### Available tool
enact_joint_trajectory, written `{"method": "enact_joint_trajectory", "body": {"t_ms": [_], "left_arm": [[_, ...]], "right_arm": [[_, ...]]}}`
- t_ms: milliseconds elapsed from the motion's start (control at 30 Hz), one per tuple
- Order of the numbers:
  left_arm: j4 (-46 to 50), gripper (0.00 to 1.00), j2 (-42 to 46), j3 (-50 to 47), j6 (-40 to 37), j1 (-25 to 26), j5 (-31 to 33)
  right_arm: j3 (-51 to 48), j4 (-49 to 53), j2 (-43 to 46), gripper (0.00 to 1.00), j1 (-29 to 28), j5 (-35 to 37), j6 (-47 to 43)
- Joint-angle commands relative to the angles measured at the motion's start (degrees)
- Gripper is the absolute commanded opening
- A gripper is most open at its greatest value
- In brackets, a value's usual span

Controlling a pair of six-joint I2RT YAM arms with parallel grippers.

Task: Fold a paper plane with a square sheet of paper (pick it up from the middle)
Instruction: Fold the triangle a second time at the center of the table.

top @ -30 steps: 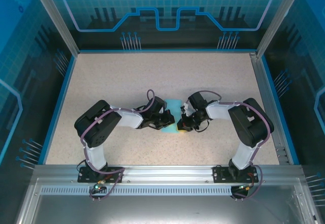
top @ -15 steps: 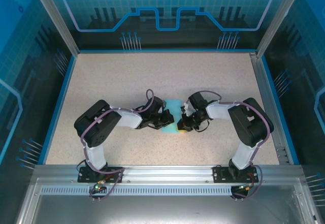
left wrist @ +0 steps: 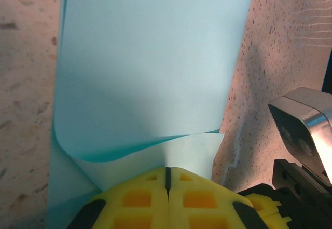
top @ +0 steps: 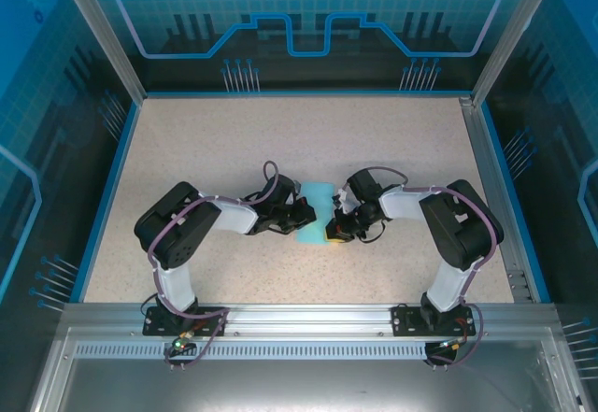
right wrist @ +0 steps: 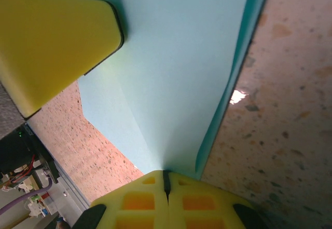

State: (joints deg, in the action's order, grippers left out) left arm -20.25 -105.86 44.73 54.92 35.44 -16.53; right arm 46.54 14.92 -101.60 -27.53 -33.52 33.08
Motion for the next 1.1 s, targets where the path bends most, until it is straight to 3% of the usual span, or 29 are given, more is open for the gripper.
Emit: {"method": "enact_joint_trajectory", "body": {"t_ms": [0, 1067], "left_arm": [[4.37, 0.00, -0.24, -0.74, -2.75, -3.18, 6.35], [5.18, 0.01, 4.54, -0.55, -7.43, -8.14, 5.31]], "right_arm": [[-3.24, 5.25, -3.81, 0.00, 0.55, 9.05, 0.58], [-3.21, 3.91, -4.18, 0.00, 0.61, 7.85, 0.80]]}}
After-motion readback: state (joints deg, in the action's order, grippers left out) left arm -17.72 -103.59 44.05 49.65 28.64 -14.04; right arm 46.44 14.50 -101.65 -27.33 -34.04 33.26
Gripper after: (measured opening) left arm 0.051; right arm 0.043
